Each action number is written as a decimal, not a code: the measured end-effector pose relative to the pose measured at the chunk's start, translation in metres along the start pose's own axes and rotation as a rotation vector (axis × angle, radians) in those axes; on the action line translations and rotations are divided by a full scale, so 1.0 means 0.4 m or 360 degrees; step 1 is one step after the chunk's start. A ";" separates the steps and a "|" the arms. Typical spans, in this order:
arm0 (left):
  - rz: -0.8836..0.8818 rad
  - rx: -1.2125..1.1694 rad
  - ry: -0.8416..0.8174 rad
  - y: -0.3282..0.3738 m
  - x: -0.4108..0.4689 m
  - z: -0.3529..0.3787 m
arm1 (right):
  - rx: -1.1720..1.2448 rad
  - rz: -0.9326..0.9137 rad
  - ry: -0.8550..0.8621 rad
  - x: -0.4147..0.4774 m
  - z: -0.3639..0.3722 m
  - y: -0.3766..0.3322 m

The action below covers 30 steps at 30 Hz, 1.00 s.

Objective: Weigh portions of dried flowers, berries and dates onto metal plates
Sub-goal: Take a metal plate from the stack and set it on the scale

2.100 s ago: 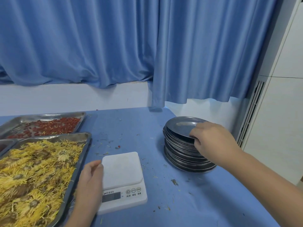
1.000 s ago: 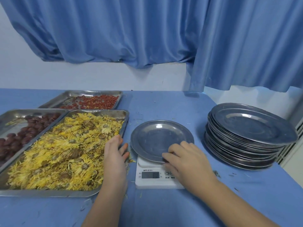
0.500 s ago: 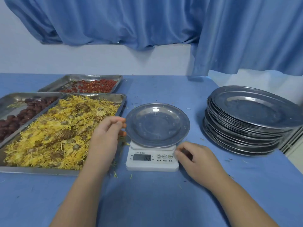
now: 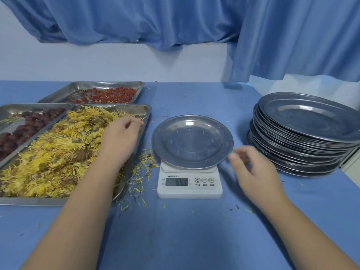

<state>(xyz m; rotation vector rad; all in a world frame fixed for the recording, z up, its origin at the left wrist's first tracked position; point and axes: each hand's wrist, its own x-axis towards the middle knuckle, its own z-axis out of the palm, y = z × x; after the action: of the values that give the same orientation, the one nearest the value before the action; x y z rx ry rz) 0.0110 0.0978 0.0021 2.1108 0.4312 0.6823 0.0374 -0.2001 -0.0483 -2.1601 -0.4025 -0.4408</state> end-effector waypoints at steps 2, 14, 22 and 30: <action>0.0012 -0.0106 0.0037 -0.009 -0.004 -0.003 | 0.0051 0.0035 0.0000 0.012 0.000 0.001; 0.0113 -0.0202 -0.0028 -0.018 -0.014 -0.007 | -0.0358 -0.0378 -0.0451 -0.052 -0.019 -0.032; 0.0271 0.0143 -0.0053 -0.033 -0.013 0.003 | -0.0672 -0.0551 -0.0547 -0.070 0.001 -0.040; 0.0283 0.0169 -0.0144 -0.029 -0.020 0.012 | -0.0395 -0.0410 -0.0508 -0.074 0.005 -0.044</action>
<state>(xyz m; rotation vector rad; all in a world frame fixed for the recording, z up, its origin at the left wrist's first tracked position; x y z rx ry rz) 0.0070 0.0972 -0.0124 2.2901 0.2361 0.6745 0.0040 -0.1922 -0.0506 -2.4381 -0.8492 -0.2970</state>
